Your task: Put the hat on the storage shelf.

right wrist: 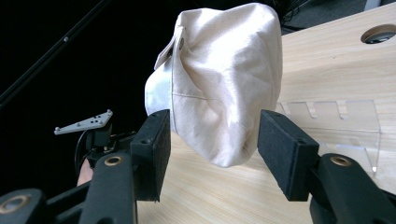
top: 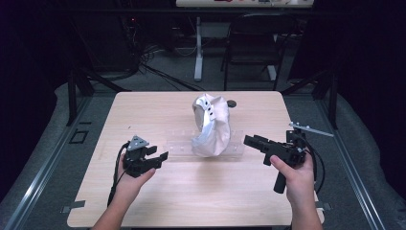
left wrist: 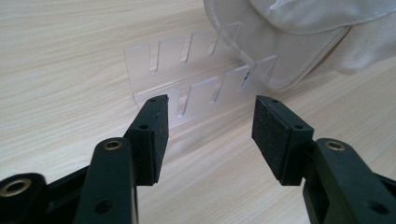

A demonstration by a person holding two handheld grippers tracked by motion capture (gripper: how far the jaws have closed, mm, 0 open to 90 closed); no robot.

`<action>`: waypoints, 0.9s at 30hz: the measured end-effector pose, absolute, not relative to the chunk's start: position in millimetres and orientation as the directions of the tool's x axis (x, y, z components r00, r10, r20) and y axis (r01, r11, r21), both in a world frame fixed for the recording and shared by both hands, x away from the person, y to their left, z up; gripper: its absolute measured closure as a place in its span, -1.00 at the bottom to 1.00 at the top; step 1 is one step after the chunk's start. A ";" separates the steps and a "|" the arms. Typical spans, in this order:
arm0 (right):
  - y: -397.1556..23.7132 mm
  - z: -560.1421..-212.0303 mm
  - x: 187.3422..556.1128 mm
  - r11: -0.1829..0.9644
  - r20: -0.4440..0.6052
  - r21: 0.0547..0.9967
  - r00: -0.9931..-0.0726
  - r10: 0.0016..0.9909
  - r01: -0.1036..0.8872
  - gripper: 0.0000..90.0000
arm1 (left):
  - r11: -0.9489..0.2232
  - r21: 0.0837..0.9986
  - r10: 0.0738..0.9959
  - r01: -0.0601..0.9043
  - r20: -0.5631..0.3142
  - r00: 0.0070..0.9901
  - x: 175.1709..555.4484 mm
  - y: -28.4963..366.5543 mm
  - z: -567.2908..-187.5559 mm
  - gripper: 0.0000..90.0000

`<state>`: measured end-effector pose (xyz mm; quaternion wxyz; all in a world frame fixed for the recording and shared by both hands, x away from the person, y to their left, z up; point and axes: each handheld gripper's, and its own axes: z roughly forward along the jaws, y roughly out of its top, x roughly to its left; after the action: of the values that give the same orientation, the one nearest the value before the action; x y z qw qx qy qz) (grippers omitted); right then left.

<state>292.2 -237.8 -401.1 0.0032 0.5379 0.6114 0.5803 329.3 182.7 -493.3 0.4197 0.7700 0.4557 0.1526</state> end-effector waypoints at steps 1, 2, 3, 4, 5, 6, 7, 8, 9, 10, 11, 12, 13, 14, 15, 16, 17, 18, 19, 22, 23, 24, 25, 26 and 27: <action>-238.0 -402.1 291.1 -0.249 0.616 0.717 -0.424 0.664 0.652 -0.01 | -0.241 0.783 0.833 0.574 -0.136 0.536 329.2 182.5 -493.3 0.02; -237.5 -403.4 290.2 -0.251 0.616 0.716 -0.419 0.667 0.652 -0.02 | -0.256 0.780 0.833 0.571 -0.122 0.540 329.5 182.5 -493.6 0.02; -237.4 -404.7 289.3 -0.250 0.615 0.715 -0.417 0.669 0.653 -0.03 | -0.256 0.781 0.833 0.569 -0.120 0.540 329.8 182.1 -494.5 0.02; -237.0 -406.2 289.0 -0.252 0.613 0.718 -0.417 0.671 0.649 -0.03 | -0.258 0.781 0.832 0.569 -0.120 0.542 330.1 182.2 -495.2 0.02; -236.4 -407.4 288.7 -0.256 0.615 0.716 -0.412 0.673 0.650 -0.03 | -0.253 0.780 0.833 0.572 -0.125 0.539 330.3 182.3 -495.9 0.01; -236.0 -409.0 288.6 -0.253 0.613 0.716 -0.413 0.674 0.650 -0.03 | -0.251 0.782 0.833 0.571 -0.126 0.538 330.8 182.6 -496.5 0.00; -235.3 -410.7 288.5 -0.250 0.613 0.715 -0.413 0.674 0.653 -0.03 | -0.252 0.785 0.833 0.566 -0.121 0.540 331.4 183.1 -496.9 0.00; -233.7 -412.7 288.7 -0.250 0.613 0.715 -0.413 0.673 0.653 -0.03 | -0.246 0.789 0.834 0.562 -0.123 0.538 331.6 183.2 -497.2 -0.03; -232.4 -414.8 288.8 -0.242 0.609 0.715 -0.414 0.677 0.656 -0.03 | -0.240 0.795 0.833 0.557 -0.125 0.538 331.9 183.4 -497.8 -0.05; -231.6 -417.0 289.1 -0.236 0.607 0.714 -0.413 0.679 0.660 -0.03 | -0.237 0.801 0.832 0.550 -0.124 0.540 332.1 183.6 -498.1 -0.07; -230.9 -419.6 289.5 -0.237 0.603 0.713 -0.405 0.687 0.660 0.01 | -0.242 0.809 0.828 0.535 -0.116 0.549 332.6 183.8 -498.3 -0.09; -230.4 -422.0 289.9 -0.243 0.602 0.711 -0.393 0.694 0.660 0.06 | -0.244 0.820 0.824 0.518 -0.107 0.557 332.8 183.5 -498.9 -0.10; -231.0 -423.9 290.4 -0.243 0.601 0.708 -0.386 0.700 0.663 0.10 | -0.258 0.821 0.817 0.509 -0.096 0.569 333.3 183.5 -498.9 -0.10; -231.7 -425.4 291.0 -0.246 0.603 0.708 -0.385 0.698 0.662 0.12 | -0.266 0.823 0.811 0.502 -0.090 0.578 333.7 182.6 -499.4 -0.11; -231.8 -426.6 291.7 -0.249 0.606 0.706 -0.383 0.698 0.663 0.13 | -0.277 0.825 0.807 0.493 -0.078 0.585 333.7 181.4 -500.2 -0.12; -232.4 -427.3 292.1 -0.241 0.603 0.705 -0.385 0.699 0.667 0.15 | -0.297 0.825 0.805 0.480 -0.054 0.591 333.7 180.2 -501.0 -0.12; -232.5 -428.0 292.6 -0.236 0.603 0.704 -0.387 0.698 0.670 0.16 | -0.313 0.824 0.807 0.472 -0.032 0.590 333.6 178.5 -502.0 -0.12; -232.2 -428.9 293.2 -0.230 0.601 0.704 -0.393 0.696 0.672 0.19 | -0.328 0.821 0.813 0.467 -0.007 0.582 333.0 177.1 -502.6 -0.13; -231.9 -429.8 293.8 -0.218 0.596 0.705 -0.397 0.698 0.675 0.20 | -0.340 0.816 0.819 0.468 0.012 0.574 332.5 175.7 -503.1 -0.15; -231.2 -434.0 295.6 -0.202 0.582 0.709 -0.400 0.708 0.676 0.26 | -0.354 0.785 0.822 0.509 0.001 0.570 332.9 173.0 -504.1 -0.15; -230.5 -435.7 296.4 -0.199 0.577 0.713 -0.401 0.711 0.673 0.26 | -0.349 0.778 0.815 0.522 -0.023 0.579 333.3 172.8 -504.6 -0.13; -229.8 -437.2 297.1 -0.195 0.578 0.710 -0.403 0.710 0.676 0.27 | -0.346 0.775 0.809 0.528 -0.039 0.587 333.6 172.5 -505.1 -0.09; -229.1 -438.6 297.8 -0.190 0.576 0.712 -0.408 0.708 0.676 0.28 | -0.350 0.777 0.817 0.523 -0.020 0.576 333.0 172.0 -505.2 -0.09; -228.6 -439.7 298.2 -0.182 0.565 0.720 -0.413 0.714 0.670 0.27 | -0.354 0.780 0.820 0.516 -0.006 0.573 332.6 171.7 -505.2 -0.09; -227.6 -440.9 298.5 -0.180 0.556 0.728 -0.415 0.721 0.662 0.27 | -0.359 0.775 0.816 0.519 -0.009 0.578 332.7 171.5 -505.3 -0.08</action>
<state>298.5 -227.6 -440.9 0.0268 0.5403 0.6396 0.5461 332.7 171.5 -505.3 0.3831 0.8013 0.4167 0.1938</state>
